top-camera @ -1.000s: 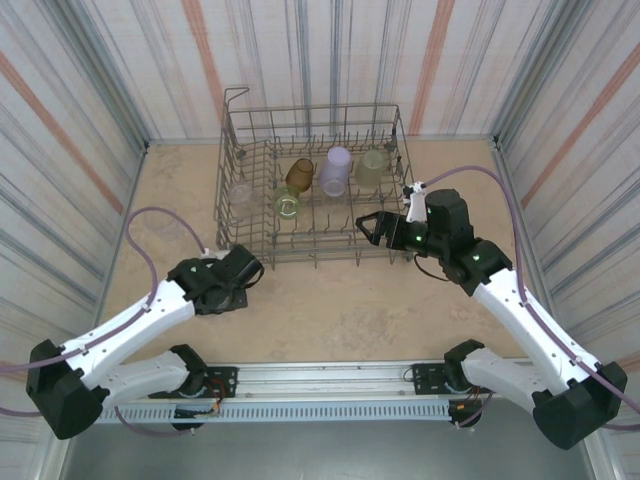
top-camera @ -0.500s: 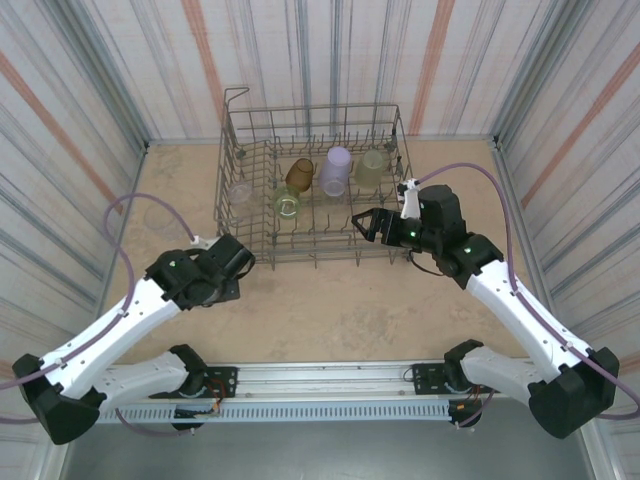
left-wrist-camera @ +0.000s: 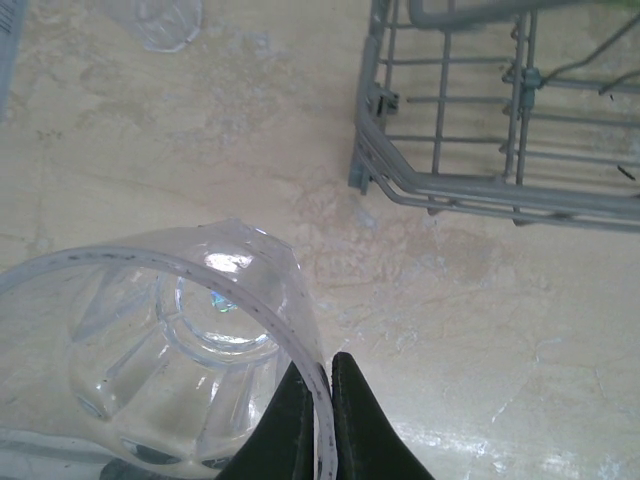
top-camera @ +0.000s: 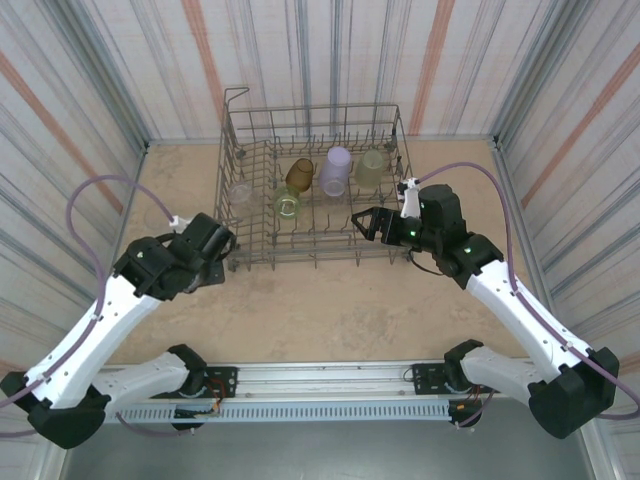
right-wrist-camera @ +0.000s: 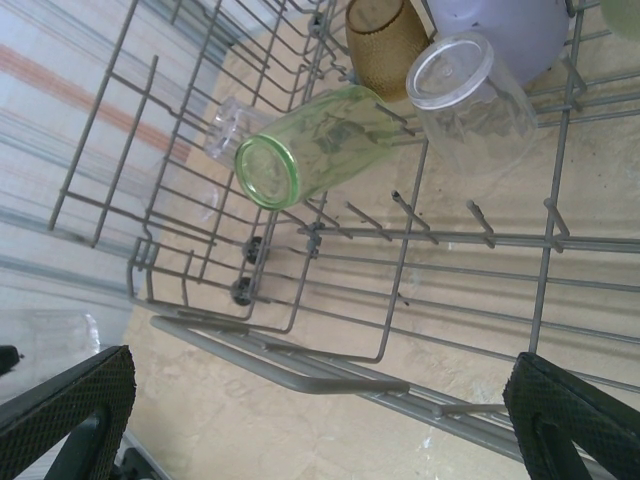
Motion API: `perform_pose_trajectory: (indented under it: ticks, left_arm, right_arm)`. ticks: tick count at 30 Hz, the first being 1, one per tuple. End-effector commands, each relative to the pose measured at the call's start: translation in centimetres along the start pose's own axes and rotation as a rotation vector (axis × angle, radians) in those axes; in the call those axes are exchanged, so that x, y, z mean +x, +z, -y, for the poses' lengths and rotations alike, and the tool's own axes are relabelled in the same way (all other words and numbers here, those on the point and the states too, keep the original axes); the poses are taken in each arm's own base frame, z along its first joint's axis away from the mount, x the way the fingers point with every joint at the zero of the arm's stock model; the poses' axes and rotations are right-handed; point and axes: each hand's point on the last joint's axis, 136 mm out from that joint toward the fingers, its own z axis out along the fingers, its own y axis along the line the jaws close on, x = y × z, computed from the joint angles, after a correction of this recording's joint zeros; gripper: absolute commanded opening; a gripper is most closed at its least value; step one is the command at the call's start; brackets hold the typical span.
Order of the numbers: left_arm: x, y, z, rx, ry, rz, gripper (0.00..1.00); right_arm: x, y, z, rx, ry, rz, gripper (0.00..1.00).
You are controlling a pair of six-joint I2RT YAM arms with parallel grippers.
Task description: Load the cups into the dish rack
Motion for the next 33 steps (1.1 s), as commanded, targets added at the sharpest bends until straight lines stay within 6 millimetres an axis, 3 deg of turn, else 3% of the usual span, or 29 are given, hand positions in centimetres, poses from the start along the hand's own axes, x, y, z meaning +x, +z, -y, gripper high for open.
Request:
perform_pose_trajectory:
  ticks: [1, 13, 26, 33]
  left_arm:
    - [-1.6, -1.0, -1.6, -0.030, 0.023, 0.046, 0.00]
    - [-8.0, -1.8, -1.6, 0.055, -0.055, 0.149, 0.00]
    - [-15.6, -2.7, 0.9, 0.163, -0.049, 0.259, 0.00]
    - [-17.9, -3.2, 3.0, 0.266, -0.043, 0.309, 0.00]
  right_arm:
    - [-0.9, -0.5, -1.2, -0.027, 0.008, 0.025, 0.99]
    - [-1.4, 0.1, -1.5, -0.045, 0.013, 0.024, 0.99]
    - [-2.4, 1.3, -2.6, -0.067, 0.001, 0.002, 0.99]
    - [-3.0, 2.2, -3.2, -0.093, -0.003, -0.011, 0.99]
